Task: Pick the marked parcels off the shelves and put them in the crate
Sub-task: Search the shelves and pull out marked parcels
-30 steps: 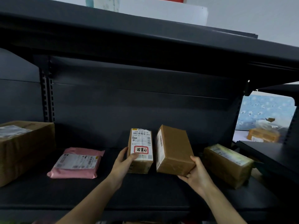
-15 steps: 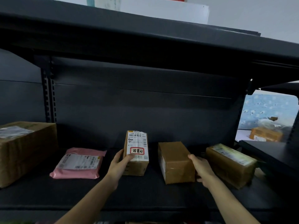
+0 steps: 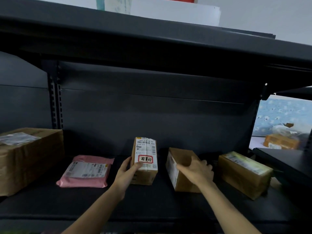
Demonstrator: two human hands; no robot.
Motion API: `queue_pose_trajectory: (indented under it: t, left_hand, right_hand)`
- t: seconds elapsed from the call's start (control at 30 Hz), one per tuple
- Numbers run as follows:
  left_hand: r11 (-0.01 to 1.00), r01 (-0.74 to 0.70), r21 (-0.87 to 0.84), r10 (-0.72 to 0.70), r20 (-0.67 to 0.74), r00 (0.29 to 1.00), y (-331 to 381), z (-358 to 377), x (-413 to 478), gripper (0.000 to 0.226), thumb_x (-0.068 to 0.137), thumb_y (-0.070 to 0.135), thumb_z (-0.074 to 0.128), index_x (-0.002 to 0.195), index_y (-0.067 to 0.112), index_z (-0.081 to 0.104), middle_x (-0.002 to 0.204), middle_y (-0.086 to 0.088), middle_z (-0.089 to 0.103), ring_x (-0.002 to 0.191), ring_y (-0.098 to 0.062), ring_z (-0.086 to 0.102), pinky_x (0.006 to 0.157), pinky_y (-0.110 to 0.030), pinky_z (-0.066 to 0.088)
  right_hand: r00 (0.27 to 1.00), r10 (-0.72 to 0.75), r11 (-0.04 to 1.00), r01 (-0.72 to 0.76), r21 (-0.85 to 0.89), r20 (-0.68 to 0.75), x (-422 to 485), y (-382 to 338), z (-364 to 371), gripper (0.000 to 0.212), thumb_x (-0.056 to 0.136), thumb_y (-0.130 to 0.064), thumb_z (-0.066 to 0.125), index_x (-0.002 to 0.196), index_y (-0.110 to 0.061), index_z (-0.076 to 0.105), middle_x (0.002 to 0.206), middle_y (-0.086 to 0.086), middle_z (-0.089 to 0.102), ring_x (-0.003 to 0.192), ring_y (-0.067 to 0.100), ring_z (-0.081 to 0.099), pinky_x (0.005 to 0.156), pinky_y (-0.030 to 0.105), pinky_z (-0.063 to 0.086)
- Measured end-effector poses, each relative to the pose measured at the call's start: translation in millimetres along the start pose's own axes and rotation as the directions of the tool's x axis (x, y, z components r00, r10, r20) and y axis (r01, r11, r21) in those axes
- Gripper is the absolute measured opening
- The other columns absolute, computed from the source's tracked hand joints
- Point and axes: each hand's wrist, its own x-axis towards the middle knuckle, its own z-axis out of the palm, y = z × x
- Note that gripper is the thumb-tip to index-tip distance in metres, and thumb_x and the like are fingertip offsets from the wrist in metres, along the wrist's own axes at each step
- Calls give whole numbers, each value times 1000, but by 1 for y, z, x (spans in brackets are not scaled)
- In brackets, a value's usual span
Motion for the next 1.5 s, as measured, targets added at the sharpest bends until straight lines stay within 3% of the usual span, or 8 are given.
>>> queue_pose_trajectory:
  t: [0.07, 0.13, 0.2, 0.3, 0.53, 1.2, 1.33, 1.5]
  left_hand:
    - [1000, 1, -13, -1, -10, 1000, 1, -4, 1, 67, 77, 37, 71, 137, 29, 43, 127, -6, 59, 113, -27, 58, 103, -51, 43]
    - [1000, -2, -28, 2, -15, 1000, 1, -7, 2, 66, 77, 37, 72, 136, 28, 44, 127, -6, 60, 114, -28, 58, 103, -51, 43]
    - [999, -14, -46, 14, -6, 1000, 1, -8, 2, 64, 78, 35, 71, 136, 28, 45, 126, -5, 61, 114, -27, 59, 103, -51, 43]
    - [995, -27, -98, 30, 31, 999, 3, -7, 2, 58, 81, 31, 67, 135, 27, 46, 122, -3, 63, 111, -23, 61, 97, -45, 49]
    - [989, -82, -124, 88, 37, 995, 13, -21, -1, 78, 63, 37, 72, 136, 26, 45, 122, -4, 63, 111, -24, 60, 96, -45, 49]
    - [969, -200, -146, 158, -254, 954, 52, -132, -19, 58, 75, 33, 70, 130, 25, 51, 114, -6, 65, 100, -26, 65, 76, -43, 56]
    - [950, -254, -181, 216, -207, 954, 74, -115, -23, 52, 75, 33, 70, 124, 28, 54, 109, -3, 69, 92, -21, 70, 61, -33, 58]
    - [942, -286, -173, 269, -116, 956, 90, -68, -24, 47, 80, 31, 68, 124, 25, 55, 110, -3, 71, 95, -19, 71, 72, -36, 57]
  right_hand:
    - [1000, -22, 921, 28, 389, -20, 0, 5, 2, 70, 77, -61, 56, 132, -20, 44, 132, 13, 50, 120, 34, 46, 100, 42, 40]
    - [999, -9, 600, -24, 800, 37, -7, 4, 9, 55, 80, -48, 61, 125, -18, 54, 120, 9, 62, 109, 27, 57, 95, 42, 46]
    - [991, -21, 341, -117, 933, 132, -14, 1, 19, 45, 80, -45, 61, 118, -20, 59, 109, 6, 67, 101, 23, 61, 89, 42, 50]
    - [966, -108, 228, -206, 952, 235, -20, -1, 30, 34, 80, -47, 61, 108, -27, 63, 103, 2, 70, 97, 20, 62, 74, 39, 51]
    - [906, -294, 247, -236, 940, 305, -20, -5, 39, 63, 52, -55, 69, 112, -41, 58, 115, -4, 63, 110, 18, 53, 83, 41, 44]
    - [846, -205, 557, -313, 769, 492, -29, -124, 75, 34, 86, -62, 42, 84, -28, 49, 82, 0, 55, 74, 17, 48, 64, 34, 39]
    - [899, -238, 583, -171, 794, 368, -27, -113, 66, 30, 90, -58, 42, 98, -30, 46, 86, -10, 50, 75, 8, 45, 76, 32, 37]
    - [924, -380, 763, 293, 577, 33, -24, -68, 48, 55, 93, -50, 45, 139, -21, 41, 142, 1, 43, 130, 18, 41, 99, 25, 31]
